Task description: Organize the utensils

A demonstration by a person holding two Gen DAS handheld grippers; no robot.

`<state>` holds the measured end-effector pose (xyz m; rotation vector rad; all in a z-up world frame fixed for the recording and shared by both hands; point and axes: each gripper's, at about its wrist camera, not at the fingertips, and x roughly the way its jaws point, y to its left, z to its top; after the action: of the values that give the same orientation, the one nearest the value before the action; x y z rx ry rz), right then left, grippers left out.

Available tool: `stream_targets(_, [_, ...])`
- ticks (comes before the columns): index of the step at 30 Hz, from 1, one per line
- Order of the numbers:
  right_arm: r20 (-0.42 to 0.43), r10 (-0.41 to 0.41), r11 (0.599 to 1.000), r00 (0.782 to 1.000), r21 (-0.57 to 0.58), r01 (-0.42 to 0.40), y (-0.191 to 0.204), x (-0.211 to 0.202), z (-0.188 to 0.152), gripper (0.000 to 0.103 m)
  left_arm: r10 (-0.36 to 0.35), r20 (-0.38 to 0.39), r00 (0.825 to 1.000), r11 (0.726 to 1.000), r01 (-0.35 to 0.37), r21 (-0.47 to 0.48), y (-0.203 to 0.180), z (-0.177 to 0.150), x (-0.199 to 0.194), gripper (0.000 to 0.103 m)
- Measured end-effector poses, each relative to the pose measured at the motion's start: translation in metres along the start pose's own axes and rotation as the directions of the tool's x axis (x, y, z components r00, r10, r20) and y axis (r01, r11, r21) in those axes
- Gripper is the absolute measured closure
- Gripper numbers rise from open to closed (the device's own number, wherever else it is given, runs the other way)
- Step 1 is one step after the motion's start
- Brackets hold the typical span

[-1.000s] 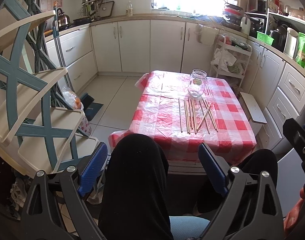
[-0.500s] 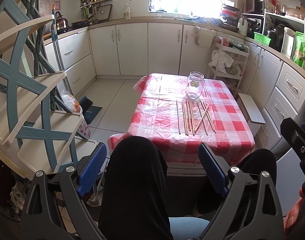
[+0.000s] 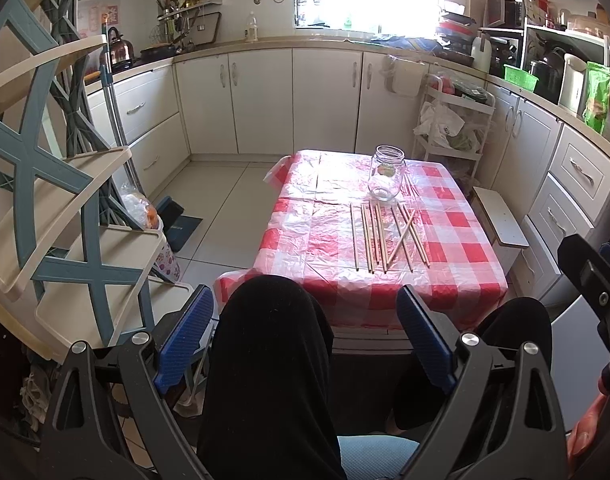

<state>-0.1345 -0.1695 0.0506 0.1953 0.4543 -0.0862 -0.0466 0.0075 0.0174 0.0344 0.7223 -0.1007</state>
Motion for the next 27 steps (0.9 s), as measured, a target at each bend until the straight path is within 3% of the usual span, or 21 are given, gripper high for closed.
stream_targets(16, [-0.010,-0.004,1.000,1.000,-0.004,0.004,0.001,0.007,-0.002,0.005,0.002,-0.009,1.000,1.000,-0.002,0.003,-0.002,0.002,0.003,0.014])
stream_targets(27, [-0.062,-0.021,1.000,0.998,-0.006,0.021,-0.010,0.055,0.001,0.005,0.013,-0.050,0.999,1.000,-0.013,-0.002,0.002,0.020,0.052,0.013])
